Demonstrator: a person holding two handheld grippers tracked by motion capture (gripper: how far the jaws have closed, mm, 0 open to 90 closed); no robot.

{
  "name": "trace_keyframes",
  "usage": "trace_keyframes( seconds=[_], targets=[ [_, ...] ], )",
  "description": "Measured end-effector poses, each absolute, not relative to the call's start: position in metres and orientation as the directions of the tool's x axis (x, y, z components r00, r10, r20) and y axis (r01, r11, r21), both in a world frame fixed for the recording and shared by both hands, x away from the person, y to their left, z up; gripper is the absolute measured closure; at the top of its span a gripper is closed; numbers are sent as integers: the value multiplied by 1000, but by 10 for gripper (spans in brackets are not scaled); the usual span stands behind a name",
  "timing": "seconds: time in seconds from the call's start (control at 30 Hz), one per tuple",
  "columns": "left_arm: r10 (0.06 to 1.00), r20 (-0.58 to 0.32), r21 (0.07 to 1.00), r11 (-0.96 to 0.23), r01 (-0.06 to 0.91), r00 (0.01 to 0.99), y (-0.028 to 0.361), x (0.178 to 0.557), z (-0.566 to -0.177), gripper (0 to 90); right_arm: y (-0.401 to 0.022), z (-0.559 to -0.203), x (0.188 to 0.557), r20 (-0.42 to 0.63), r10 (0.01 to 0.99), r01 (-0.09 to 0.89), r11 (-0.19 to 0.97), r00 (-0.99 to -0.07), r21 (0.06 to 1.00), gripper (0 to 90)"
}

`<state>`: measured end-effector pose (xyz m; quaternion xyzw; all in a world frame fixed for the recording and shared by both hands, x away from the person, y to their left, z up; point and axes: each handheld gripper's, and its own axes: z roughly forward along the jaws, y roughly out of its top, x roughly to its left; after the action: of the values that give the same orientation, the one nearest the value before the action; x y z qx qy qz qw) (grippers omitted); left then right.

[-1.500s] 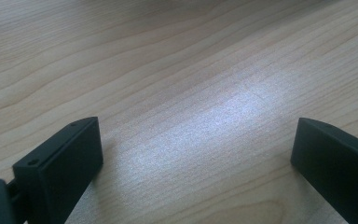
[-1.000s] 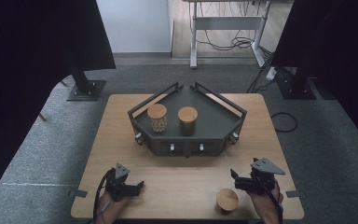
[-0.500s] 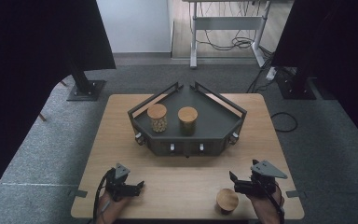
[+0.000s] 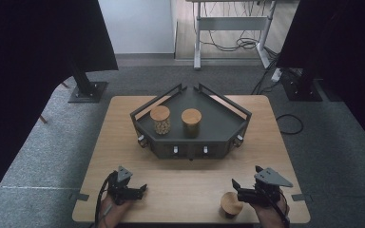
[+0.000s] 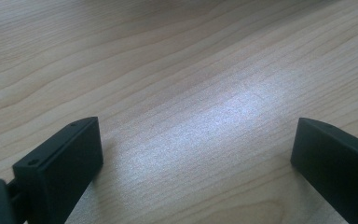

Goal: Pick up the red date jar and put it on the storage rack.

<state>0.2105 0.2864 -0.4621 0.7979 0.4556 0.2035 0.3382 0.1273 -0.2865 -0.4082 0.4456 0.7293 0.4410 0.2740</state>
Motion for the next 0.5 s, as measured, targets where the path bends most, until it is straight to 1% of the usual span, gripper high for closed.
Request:
trace_keyframes(
  seconds=[0.5],
  targets=[
    [865, 15, 726, -354, 589, 501, 286, 210, -462, 19, -283, -408, 110, -7, 867, 381, 226, -498, 896, 28]
  ],
)
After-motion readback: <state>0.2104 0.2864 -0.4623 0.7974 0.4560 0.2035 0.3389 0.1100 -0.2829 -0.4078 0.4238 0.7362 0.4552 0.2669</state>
